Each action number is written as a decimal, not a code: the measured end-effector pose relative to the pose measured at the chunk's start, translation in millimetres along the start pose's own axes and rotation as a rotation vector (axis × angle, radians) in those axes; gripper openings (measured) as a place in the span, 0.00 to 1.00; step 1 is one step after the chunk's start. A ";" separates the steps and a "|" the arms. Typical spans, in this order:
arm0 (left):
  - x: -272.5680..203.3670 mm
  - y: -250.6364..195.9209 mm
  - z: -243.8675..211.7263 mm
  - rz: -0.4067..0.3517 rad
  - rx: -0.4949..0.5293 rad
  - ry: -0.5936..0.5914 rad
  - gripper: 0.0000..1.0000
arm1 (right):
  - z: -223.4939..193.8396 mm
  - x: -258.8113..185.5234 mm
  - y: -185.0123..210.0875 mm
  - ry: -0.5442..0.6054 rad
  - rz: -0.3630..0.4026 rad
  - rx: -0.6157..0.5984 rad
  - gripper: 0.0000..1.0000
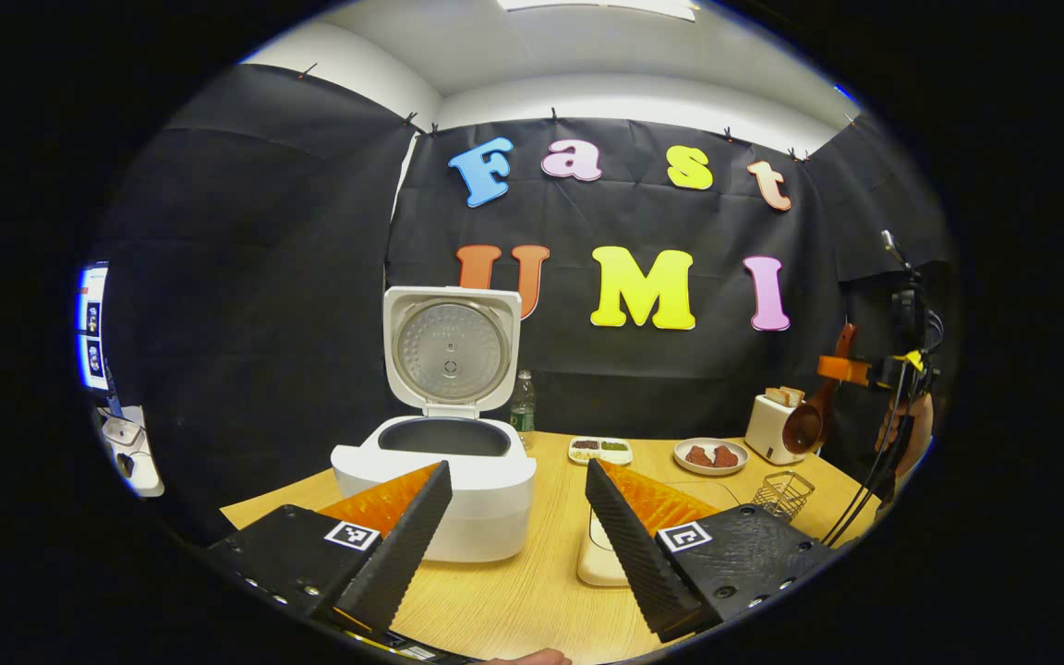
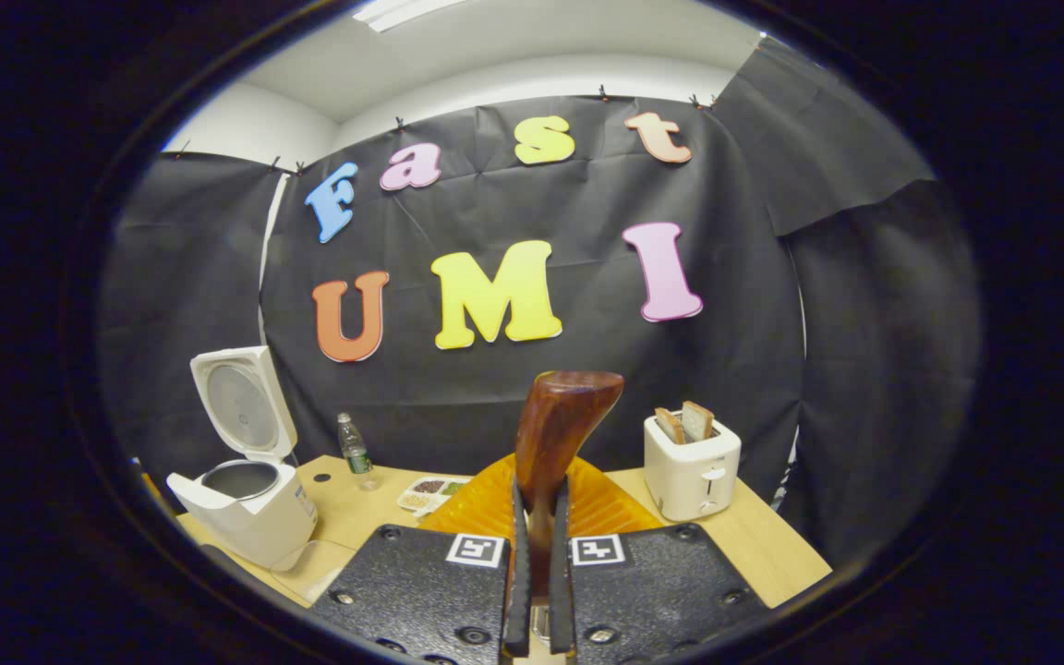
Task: Close the left gripper, press the button to open the rice cooker; take a wooden spoon from the chopstick holder with the right hand, scoop a spoonful of rice and pour it into the rice cooker, then put the wooden spoon back into the chopstick holder.
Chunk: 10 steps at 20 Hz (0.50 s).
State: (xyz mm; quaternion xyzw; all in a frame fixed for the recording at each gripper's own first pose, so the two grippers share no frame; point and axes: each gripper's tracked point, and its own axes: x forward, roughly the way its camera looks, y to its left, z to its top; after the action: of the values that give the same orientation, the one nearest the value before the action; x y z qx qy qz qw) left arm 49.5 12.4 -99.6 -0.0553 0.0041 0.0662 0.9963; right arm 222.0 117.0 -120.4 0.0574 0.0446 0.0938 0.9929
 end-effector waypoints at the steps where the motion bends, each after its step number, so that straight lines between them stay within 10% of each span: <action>1: 5.2 0.1 3.4 0.001 -0.004 -0.008 0.94 | -5.9 0.7 -5.3 0.000 -0.006 0.022 0.13; 10: 49.8 -1.8 47.2 -0.021 -0.009 -0.050 0.94 | -77.2 11.5 -36.9 0.113 -0.045 0.139 0.17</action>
State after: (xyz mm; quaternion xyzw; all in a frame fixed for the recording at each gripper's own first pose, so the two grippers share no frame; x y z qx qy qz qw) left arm 99.1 22.4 -53.3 -0.0583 -0.0215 0.0569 0.9964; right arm 232.2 91.3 -202.1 0.1198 0.1083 0.0713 0.9843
